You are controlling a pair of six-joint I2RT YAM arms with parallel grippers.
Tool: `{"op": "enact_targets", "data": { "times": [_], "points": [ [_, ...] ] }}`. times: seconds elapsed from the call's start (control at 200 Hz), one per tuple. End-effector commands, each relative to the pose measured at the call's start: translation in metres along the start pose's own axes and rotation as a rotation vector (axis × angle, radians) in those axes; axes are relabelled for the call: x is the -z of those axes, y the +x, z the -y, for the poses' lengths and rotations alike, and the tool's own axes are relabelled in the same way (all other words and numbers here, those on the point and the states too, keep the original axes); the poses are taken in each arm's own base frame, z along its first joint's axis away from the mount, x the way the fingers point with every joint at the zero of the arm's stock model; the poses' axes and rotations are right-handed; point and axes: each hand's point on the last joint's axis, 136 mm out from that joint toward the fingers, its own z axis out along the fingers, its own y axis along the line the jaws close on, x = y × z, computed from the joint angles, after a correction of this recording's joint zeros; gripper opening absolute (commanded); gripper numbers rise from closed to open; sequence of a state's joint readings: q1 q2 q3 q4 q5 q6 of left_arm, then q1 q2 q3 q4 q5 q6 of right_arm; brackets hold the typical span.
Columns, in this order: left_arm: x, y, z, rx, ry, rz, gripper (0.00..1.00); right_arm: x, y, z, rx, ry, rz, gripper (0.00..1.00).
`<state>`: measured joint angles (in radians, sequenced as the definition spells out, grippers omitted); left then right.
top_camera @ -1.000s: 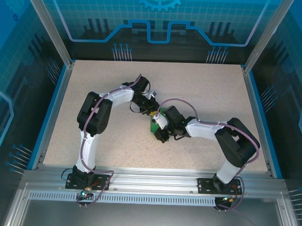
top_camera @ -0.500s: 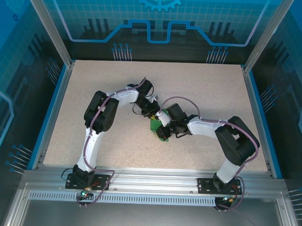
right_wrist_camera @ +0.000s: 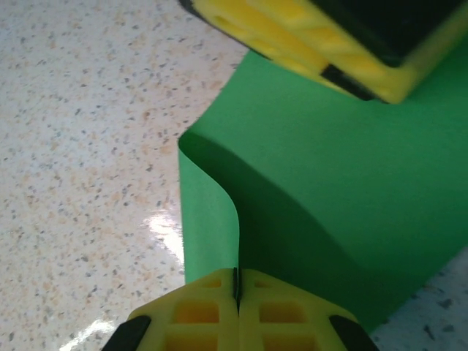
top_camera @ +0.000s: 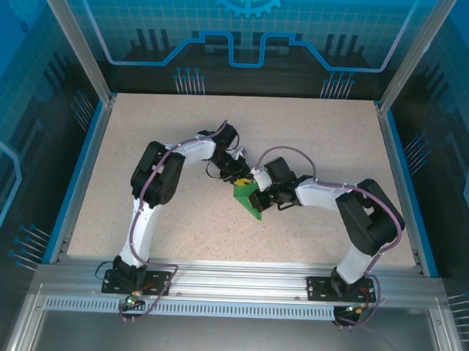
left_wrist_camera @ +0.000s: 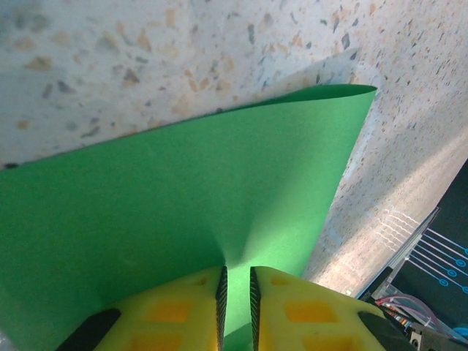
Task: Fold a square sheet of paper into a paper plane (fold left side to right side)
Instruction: Third fold the triangle at the center of the table.
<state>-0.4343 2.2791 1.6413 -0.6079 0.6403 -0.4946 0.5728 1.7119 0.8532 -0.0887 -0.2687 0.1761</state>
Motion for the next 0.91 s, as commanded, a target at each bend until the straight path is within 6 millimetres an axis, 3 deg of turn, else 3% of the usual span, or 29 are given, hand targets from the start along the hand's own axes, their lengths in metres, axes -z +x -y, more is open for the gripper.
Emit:
{"op": "enact_targets", "data": {
  "times": [0.0,0.085,0.115,0.355,0.73,0.755,0.9],
  "points": [
    [-0.02,0.009,-0.026,0.038,-0.079,-0.048,0.19,-0.002,-0.002,0.015,-0.055,0.041,-0.008,0.0],
    [-0.021,0.01,-0.025,0.036,-0.08,-0.05,0.19,-0.003,0.0,0.017,-0.065,0.048,-0.015,0.0],
    [-0.02,0.01,-0.025,0.036,-0.08,-0.049,0.19,-0.001,-0.012,0.016,-0.058,0.048,0.008,0.0],
    [-0.021,0.01,-0.027,0.04,-0.082,-0.051,0.19,-0.001,-0.011,0.023,-0.082,0.068,0.008,0.0],
    [-0.022,0.011,-0.028,0.041,-0.083,-0.052,0.19,0.002,-0.013,0.009,-0.055,-0.004,0.023,0.0],
    [-0.022,0.011,-0.027,0.039,-0.082,-0.052,0.19,0.0,-0.001,0.01,-0.063,-0.007,0.002,0.0],
    [-0.021,0.012,-0.027,0.04,-0.083,-0.053,0.19,0.001,0.004,0.005,-0.055,-0.027,-0.003,0.0]
  ]
}}
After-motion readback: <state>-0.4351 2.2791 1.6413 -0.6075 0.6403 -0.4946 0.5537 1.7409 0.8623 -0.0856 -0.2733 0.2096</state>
